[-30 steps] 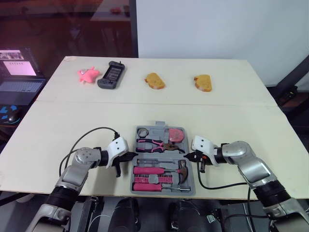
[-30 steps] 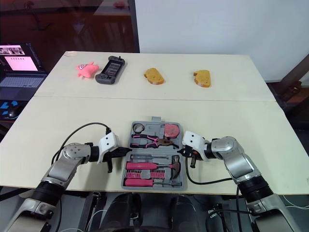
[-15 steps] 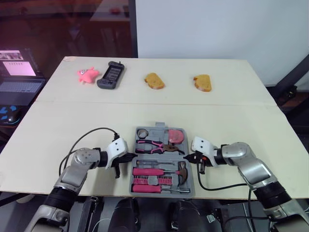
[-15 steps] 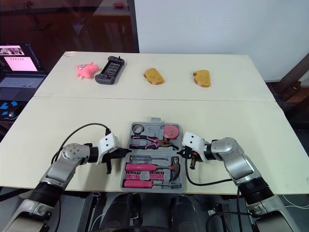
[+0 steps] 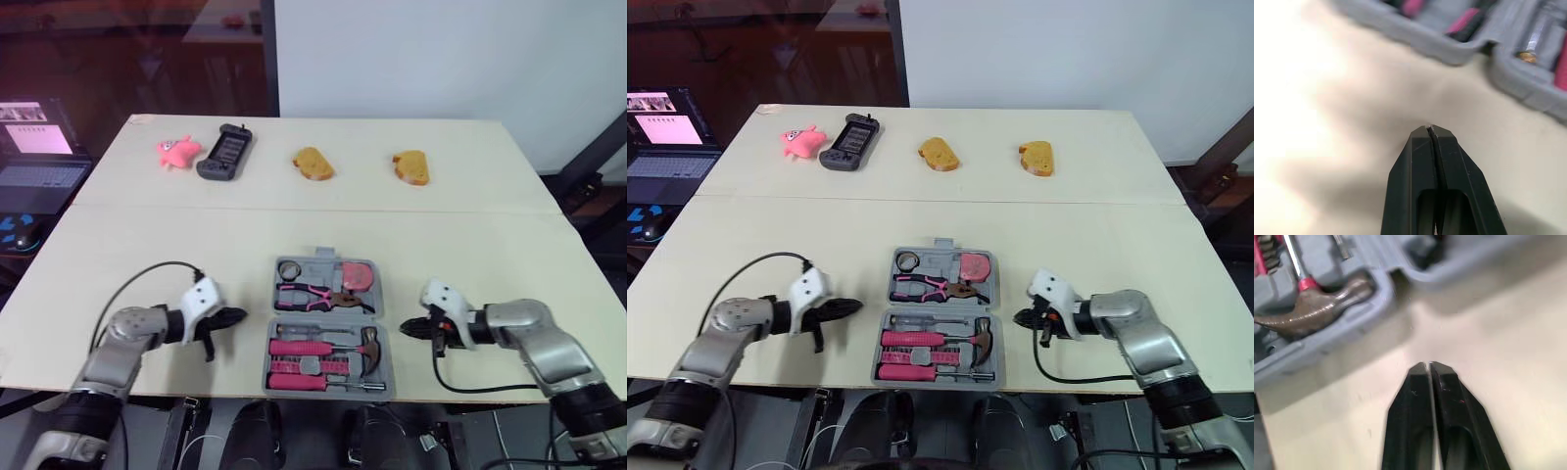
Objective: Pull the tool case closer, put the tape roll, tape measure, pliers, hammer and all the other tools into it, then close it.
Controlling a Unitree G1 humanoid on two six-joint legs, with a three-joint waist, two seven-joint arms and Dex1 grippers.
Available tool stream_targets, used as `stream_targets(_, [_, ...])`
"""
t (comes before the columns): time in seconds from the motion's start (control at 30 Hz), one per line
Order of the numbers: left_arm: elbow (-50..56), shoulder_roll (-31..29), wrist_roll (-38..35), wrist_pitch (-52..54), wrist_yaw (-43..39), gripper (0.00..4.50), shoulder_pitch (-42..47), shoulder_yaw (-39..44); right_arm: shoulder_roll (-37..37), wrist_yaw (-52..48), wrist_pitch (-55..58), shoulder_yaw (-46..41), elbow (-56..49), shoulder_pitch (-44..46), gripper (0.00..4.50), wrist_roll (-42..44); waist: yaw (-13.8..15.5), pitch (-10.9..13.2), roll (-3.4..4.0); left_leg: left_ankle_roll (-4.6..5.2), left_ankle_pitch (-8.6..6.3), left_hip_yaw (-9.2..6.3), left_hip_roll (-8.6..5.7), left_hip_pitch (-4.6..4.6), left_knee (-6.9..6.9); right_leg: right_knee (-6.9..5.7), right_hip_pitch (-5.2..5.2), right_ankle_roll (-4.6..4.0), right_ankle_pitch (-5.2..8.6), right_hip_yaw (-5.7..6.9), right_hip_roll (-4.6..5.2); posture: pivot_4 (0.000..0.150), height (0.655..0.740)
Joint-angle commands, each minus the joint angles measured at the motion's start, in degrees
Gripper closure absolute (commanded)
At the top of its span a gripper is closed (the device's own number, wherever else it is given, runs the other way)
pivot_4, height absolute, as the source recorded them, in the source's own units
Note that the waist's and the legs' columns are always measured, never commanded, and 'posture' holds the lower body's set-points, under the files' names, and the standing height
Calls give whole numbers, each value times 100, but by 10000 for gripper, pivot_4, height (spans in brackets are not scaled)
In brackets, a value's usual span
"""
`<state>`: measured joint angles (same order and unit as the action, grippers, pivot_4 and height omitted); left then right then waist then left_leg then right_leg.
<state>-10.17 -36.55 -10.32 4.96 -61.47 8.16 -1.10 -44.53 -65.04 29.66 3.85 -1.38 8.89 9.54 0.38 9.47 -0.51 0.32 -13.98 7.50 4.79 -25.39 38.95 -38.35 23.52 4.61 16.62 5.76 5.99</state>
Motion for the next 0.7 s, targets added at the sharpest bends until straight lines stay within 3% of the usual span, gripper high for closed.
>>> stream_targets(0.03, [492, -17, -603, -116, -327, 45000, -94, 270, -234, -173, 339, -389, -435, -57, 27211, 491, 2, 1, 1, 0, 0, 0, 3, 0, -1, 1, -1, 0, 0, 0, 2, 1500, 7188])
stream_targets(0.2, [1940, -37, -1591, 638, -1013, 45000, -436, -69, -191, 114, 985, -857, -714, 4, 3015, 1028, 23, 1, 0, 1, -1, 1, 4, -2, -2, 4, -1, 0, -1, 0, 6, 1500, 7188])
stream_targets(0.23, [2137, -58, -1709, 911, -1060, 45000, -474, -204, -173, 178, 1001, -897, -797, -10, 573, 1073, 30, 1, 2, 1, -1, 1, 3, -2, -2, 5, -3, 0, 0, 0, 6, 1500, 7188])
stream_targets(0.43, [2221, 312, -1158, 902, -927, 45000, -375, -1213, 63, 750, 2149, -820, -979, 404, 573, 1513, 18, 1, 5, 2, -1, 2, -5, -1, -2, 9, -3, 0, 0, 0, 0, 1500, 7188])
stream_targets(0.7, [1914, 433, -607, 868, -555, 45000, -186, -1631, 653, 1489, 3565, -852, -450, 1202, 573, 1946, 28, 0, 8, 3, -1, 1, -4, -4, -3, 9, 0, -3, -2, -1, -3, 1500, 7188])
